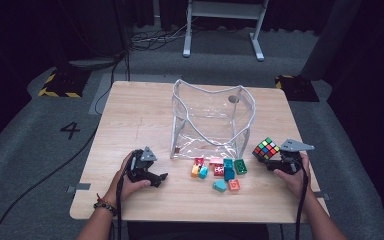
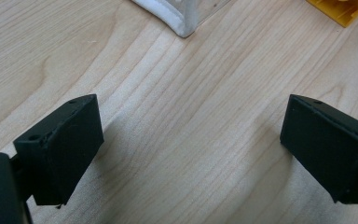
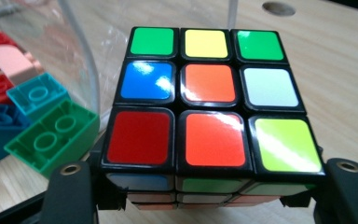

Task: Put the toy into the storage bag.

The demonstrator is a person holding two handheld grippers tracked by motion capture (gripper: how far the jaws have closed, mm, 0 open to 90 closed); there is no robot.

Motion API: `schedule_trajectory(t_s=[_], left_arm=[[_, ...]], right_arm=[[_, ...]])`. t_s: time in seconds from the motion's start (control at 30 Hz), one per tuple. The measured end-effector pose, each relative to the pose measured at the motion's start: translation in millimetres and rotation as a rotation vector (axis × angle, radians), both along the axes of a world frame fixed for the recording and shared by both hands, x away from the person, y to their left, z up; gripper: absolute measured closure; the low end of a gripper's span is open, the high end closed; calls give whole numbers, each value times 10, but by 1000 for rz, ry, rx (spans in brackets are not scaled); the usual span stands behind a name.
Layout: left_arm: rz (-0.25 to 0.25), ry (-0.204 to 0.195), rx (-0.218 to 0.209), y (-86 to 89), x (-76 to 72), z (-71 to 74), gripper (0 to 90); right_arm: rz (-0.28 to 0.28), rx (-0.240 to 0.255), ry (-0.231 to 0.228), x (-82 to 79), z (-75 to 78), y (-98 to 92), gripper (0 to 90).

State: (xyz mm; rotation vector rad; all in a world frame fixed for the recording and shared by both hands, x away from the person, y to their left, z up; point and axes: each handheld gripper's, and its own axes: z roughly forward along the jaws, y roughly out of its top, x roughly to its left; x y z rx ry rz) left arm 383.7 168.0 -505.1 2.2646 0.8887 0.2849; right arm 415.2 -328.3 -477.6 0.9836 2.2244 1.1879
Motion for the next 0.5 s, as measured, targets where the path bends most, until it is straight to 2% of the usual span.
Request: schedule_trajectory(t_s=[0.03, 0.1, 0.3, 0.5], left_arm=[[0, 0, 0, 0, 0, 0, 59], [0, 0, 0, 0, 0, 0, 59], [3, 2, -3, -3, 2, -2, 55], [3, 2, -2, -2, 2, -2, 54]], right_arm=[[2, 6, -1, 0, 25, -13, 340], [-2, 12, -31, 9, 78, -45, 340], [-10, 26, -60, 40, 237, -88, 340], [-1, 54, -101, 53, 500, -115, 340]])
